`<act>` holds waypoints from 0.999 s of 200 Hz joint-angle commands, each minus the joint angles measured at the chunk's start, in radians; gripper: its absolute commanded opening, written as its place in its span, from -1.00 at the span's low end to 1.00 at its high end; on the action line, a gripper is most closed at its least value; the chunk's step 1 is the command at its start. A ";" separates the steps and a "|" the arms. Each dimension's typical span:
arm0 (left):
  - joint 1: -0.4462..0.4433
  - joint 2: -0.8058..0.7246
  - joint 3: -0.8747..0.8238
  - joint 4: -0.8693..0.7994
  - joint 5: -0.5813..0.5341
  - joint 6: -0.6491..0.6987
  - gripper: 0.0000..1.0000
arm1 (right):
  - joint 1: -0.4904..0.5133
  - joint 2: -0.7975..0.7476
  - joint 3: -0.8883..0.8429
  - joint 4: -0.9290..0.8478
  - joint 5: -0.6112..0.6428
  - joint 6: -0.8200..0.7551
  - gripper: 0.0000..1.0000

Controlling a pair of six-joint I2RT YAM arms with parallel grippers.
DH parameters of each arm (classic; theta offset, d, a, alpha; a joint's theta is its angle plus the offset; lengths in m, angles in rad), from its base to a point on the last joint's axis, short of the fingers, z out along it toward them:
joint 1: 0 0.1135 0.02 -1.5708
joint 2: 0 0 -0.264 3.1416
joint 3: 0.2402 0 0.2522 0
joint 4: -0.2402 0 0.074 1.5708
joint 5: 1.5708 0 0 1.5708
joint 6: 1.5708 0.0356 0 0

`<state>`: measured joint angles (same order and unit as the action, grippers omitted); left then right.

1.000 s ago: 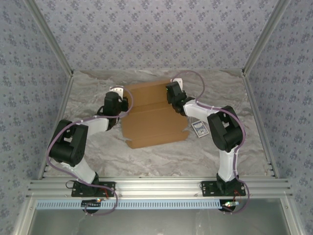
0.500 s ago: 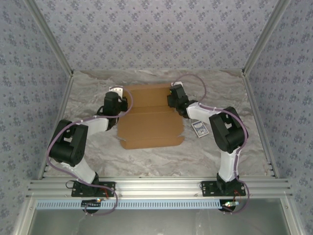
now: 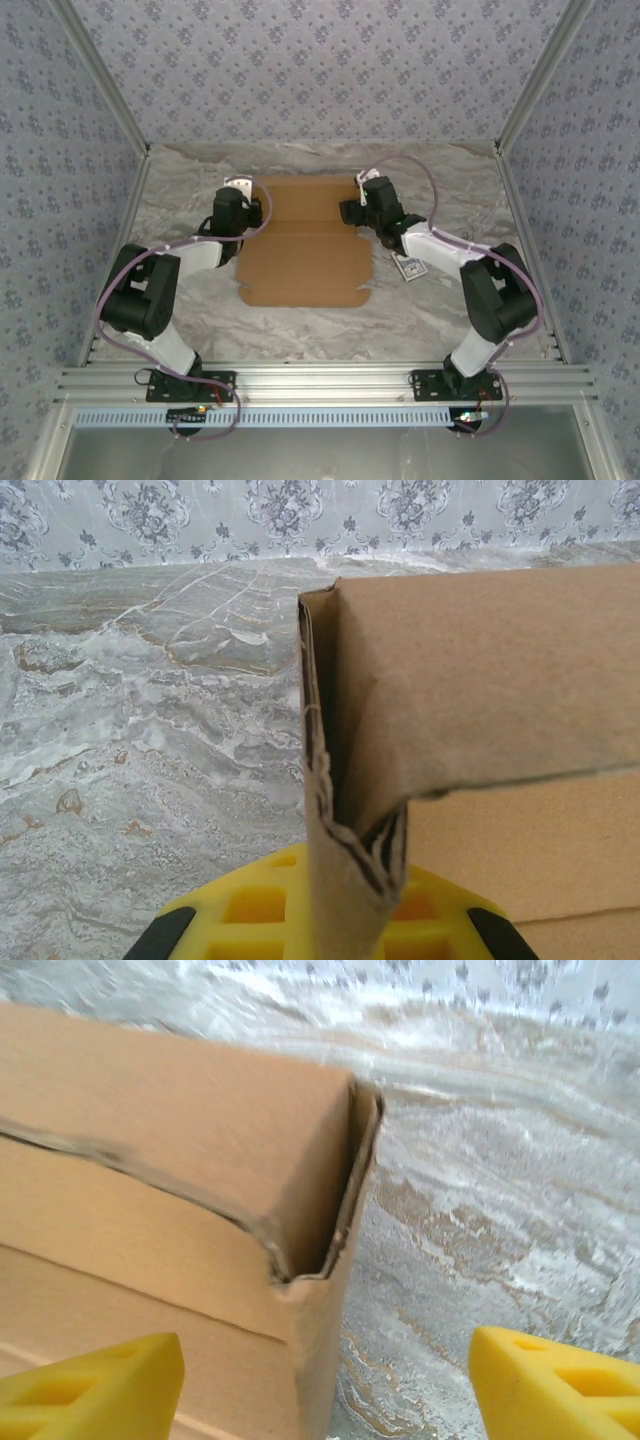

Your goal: Fold the paper box

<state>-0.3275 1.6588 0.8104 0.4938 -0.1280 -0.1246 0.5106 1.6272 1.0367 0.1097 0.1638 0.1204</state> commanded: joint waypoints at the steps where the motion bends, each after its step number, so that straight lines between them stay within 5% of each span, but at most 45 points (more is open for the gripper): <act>1: -0.002 0.005 0.018 0.059 0.003 -0.012 -1.00 | -0.014 -0.092 -0.004 -0.051 -0.060 -0.045 0.58; 36: -0.002 0.007 -0.004 0.103 -0.004 -0.005 -1.00 | -0.099 -0.146 0.086 -0.136 -0.217 0.041 0.50; 117: -0.010 0.048 -0.013 0.149 -0.021 0.007 -1.00 | -0.159 0.091 0.396 -0.334 -0.358 0.155 0.26; 200: -0.031 0.073 -0.022 0.175 -0.068 0.039 -0.98 | -0.173 0.146 0.320 -0.325 -0.388 0.174 -0.05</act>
<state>-0.3500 1.7153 0.7918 0.6258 -0.1768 -0.0944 0.3485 1.7767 1.3972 -0.2096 -0.2031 0.2783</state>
